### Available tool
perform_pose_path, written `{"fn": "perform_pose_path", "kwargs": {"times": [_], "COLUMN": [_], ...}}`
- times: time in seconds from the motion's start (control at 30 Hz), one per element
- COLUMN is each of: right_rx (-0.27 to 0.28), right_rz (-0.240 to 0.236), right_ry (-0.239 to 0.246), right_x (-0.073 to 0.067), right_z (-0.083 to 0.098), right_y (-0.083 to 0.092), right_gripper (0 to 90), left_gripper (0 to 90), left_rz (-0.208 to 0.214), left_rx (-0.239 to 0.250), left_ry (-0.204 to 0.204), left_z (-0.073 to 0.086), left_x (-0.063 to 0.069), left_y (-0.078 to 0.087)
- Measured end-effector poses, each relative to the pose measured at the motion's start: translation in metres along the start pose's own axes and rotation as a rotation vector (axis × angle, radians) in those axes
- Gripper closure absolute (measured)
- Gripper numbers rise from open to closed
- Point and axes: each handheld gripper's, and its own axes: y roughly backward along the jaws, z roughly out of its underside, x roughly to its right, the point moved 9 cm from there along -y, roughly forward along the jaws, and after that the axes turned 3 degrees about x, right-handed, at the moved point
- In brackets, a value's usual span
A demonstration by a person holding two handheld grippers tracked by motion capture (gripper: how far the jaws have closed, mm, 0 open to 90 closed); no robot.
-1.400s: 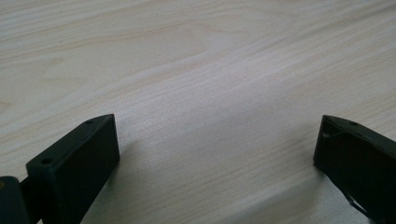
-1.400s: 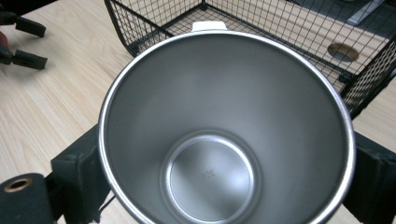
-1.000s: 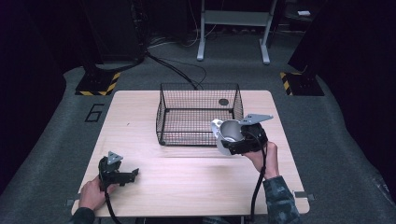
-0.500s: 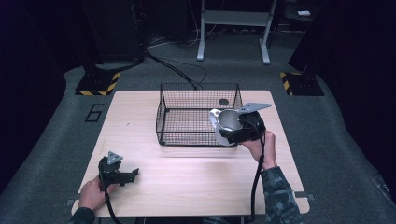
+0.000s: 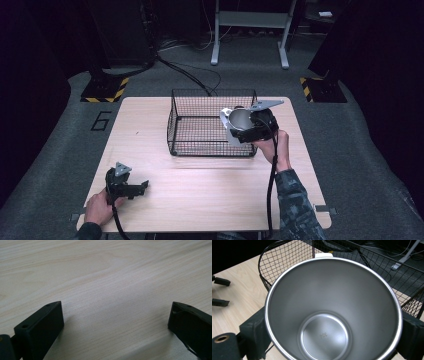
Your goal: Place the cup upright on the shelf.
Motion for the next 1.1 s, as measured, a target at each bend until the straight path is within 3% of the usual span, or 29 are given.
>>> {"fn": "perform_pose_path", "kwargs": {"times": [0.63, 1.1], "right_rx": [-0.019, -0.043], "right_rz": [0.014, 0.022], "right_ry": [-0.023, -0.061], "right_x": [0.014, 0.025], "right_z": [-0.012, -0.007], "right_y": [-0.039, -0.074], "right_gripper": [7.1, 7.1], "left_gripper": [0.2, 0.1], "left_rz": [0.000, 0.000], "left_rx": [0.002, 0.002], "left_ry": [0.001, 0.000], "left_z": [0.000, 0.000], "left_x": [0.000, 0.000], "left_y": [0.000, 0.000]}}
